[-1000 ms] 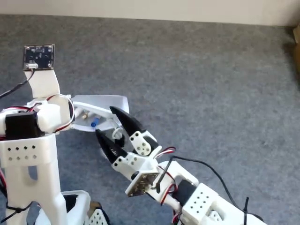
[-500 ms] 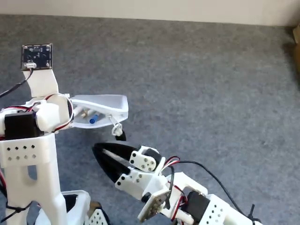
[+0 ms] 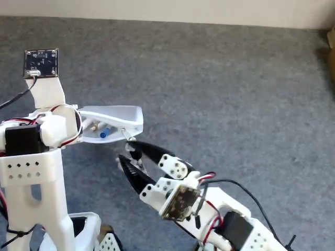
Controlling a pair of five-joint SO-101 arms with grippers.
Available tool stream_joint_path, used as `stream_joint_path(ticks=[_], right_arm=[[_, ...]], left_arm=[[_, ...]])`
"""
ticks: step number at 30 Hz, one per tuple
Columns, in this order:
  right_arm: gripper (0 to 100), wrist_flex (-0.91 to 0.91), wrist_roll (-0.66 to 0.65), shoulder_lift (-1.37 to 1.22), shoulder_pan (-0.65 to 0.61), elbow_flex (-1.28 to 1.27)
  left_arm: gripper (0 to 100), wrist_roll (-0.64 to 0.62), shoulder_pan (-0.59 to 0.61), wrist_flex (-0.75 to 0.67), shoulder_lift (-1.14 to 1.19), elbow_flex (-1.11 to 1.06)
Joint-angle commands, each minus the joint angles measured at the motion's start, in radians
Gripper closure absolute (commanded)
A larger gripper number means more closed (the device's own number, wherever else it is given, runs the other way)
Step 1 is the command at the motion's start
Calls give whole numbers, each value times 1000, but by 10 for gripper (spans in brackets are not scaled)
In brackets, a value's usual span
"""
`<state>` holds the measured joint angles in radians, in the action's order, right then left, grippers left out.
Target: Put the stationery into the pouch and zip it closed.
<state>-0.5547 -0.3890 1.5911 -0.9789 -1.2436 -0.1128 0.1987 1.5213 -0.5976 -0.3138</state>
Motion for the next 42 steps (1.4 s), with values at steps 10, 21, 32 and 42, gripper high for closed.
stream_joint_path(ticks=[10,21,32,42], right_arm=[[831,76,121,19,93,-191],[832,272,121,18,104,-306],[832,308,196,16,76,-306],[832,308,199,-120,76,-280]], left_arm=[[993,-11,7,-54,36,-50],[993,-11,4,-57,36,-54],[993,-11,4,-58,36,-54],[993,-11,4,-57,36,-54]])
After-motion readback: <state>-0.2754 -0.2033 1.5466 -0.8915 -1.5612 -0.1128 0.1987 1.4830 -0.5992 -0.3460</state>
